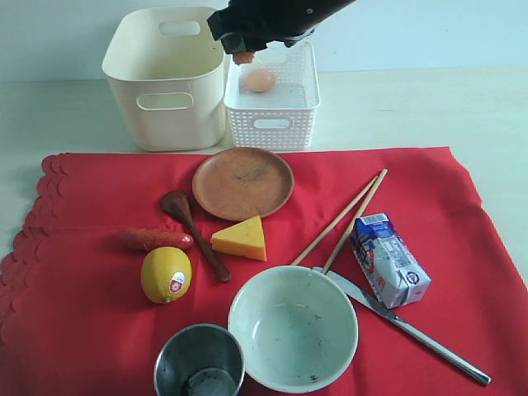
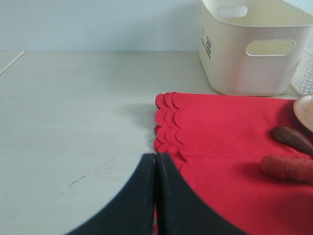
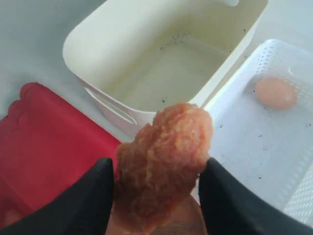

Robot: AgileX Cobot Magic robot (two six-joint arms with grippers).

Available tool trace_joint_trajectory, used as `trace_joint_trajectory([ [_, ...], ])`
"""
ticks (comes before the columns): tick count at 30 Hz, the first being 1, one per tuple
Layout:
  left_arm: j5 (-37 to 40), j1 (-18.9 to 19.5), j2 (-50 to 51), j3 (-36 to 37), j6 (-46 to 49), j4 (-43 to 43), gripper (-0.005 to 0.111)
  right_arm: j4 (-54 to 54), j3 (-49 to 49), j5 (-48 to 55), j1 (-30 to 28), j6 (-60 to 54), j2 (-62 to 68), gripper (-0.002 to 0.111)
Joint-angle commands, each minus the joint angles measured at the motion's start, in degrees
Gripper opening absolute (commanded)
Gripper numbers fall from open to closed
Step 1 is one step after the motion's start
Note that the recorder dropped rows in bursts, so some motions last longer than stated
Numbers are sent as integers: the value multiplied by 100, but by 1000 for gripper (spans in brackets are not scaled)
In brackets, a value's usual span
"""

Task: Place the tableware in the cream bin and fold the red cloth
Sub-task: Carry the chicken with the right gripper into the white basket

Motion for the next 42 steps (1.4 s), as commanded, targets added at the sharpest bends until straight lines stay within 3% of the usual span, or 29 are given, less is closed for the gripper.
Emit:
trace_joint_trajectory([
  [1,-39,17,-38,21,-15,0,0,-442,-414,-34,-4,387,453,0],
  [7,-39,17,-38,21,-26,0,0,-1581,-1034,-34,-4,1667,1068,0],
  [11,-39,17,-38,21,-16,0,0,-1898,-1399,-45,-4,1944,1486,0],
  [29,-39,17,-38,21,-16,0,0,-1797,-1746,-377,-592,3444,2473,1],
  [42,-39,17,-38,21,-26,0,0,-1772,-1746,-129,-592,3432,2437,55],
])
